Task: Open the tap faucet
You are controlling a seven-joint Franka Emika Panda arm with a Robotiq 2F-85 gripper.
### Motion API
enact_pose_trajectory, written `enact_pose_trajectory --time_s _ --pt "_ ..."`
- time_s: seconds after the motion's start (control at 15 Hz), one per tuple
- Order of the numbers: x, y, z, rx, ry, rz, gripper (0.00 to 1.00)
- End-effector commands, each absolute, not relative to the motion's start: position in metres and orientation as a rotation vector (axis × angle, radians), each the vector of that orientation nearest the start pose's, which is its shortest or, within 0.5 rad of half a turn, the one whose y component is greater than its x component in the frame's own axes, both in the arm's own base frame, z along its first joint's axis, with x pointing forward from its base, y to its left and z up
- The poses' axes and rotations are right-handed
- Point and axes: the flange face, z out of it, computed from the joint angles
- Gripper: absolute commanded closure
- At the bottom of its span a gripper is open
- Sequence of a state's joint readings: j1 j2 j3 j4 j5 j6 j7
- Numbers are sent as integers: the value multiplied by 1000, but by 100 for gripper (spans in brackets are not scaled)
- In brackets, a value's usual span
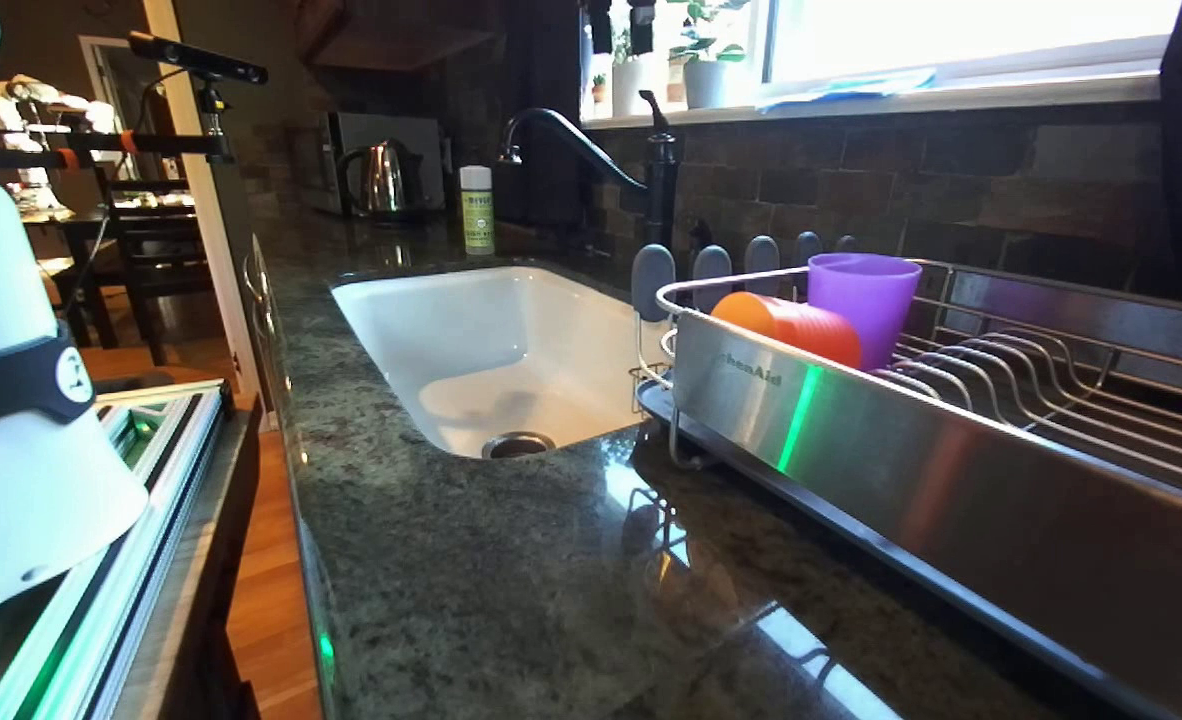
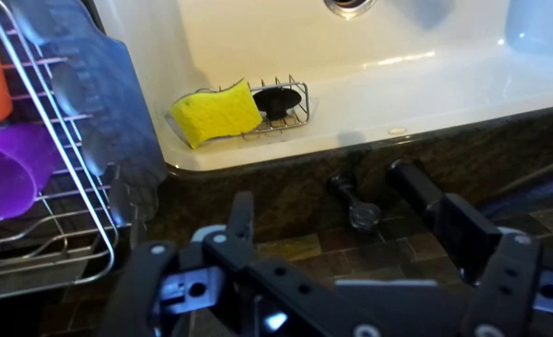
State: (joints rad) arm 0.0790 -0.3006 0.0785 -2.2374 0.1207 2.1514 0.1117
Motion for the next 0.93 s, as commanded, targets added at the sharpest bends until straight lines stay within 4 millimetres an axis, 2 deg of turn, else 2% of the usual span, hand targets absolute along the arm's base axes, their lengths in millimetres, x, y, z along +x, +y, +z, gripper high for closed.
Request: enact_pose_trajectory --time_s 0.0,0.2,0.33,0.47,0.6,0.73,0.87 --pt "486 85 520 -3009 13 -320 0" --pt "496 86 526 -3005 13 -327 0" --pt "502 104 523 -2944 -79 -350 0" --pt "512 128 522 -2905 -259 -360 0" --pt "518 144 514 -2856 -314 -343 0" --pt "531 153 505 -2795 -234 -411 0" --pt "545 149 502 -2773 -67 -578 0"
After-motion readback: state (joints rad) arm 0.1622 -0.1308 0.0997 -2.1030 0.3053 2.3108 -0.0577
